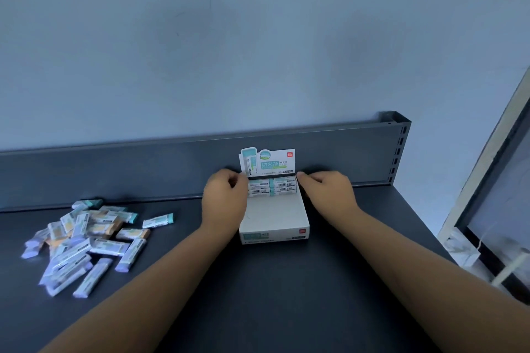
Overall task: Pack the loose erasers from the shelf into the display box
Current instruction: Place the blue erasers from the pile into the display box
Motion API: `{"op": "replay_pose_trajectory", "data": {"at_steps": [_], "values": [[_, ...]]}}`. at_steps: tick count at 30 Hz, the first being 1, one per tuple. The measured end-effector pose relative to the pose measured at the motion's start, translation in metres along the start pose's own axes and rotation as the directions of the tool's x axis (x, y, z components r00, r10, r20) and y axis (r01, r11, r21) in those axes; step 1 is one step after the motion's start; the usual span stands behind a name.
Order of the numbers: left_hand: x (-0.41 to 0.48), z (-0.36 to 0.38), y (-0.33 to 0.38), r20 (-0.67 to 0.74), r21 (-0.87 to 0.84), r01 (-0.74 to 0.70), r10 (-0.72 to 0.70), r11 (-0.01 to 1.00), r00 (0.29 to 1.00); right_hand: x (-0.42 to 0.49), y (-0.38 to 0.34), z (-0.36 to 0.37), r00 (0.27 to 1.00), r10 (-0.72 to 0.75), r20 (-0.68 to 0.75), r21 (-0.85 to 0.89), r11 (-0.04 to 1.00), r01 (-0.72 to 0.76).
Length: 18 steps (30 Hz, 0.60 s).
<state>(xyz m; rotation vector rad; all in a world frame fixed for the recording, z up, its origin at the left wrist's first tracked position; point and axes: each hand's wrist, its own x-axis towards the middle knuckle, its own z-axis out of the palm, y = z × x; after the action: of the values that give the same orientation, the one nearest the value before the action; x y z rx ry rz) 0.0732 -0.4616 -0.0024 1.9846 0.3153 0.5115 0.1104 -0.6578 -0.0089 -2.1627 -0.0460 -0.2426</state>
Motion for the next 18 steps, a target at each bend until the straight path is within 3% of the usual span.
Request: {"op": "replay_pose_trajectory", "data": {"at_steps": [4, 7, 10, 15, 18], "values": [[0.005, -0.035, 0.039, 0.144, 0.338, -0.178, 0.136, 0.924, 0.98, -0.012, -0.03, -0.022, 0.982, -0.031, 0.188, -0.236, 0.969, 0.076], [-0.009, -0.064, 0.061, 0.142, 0.431, -0.267, 0.228, 0.862, 0.963, -0.042, -0.053, -0.034, 0.959, -0.204, 0.195, -0.39, 0.881, 0.267], [-0.034, -0.076, 0.057, 0.134, 0.511, -0.343, 0.321, 0.788, 0.937, -0.075, -0.066, -0.03, 0.93, -0.33, 0.16, -0.358, 0.859, 0.367], [-0.065, -0.071, 0.034, 0.261, 0.637, -0.319, 0.193, 0.702, 0.946, -0.102, -0.068, -0.015, 0.93, -0.323, 0.177, -0.265, 0.894, 0.361], [-0.073, -0.073, 0.027, 0.243, 0.644, -0.307, 0.193, 0.701, 0.951, -0.108, -0.072, -0.011, 0.934, -0.312, 0.173, -0.273, 0.896, 0.35]]}}
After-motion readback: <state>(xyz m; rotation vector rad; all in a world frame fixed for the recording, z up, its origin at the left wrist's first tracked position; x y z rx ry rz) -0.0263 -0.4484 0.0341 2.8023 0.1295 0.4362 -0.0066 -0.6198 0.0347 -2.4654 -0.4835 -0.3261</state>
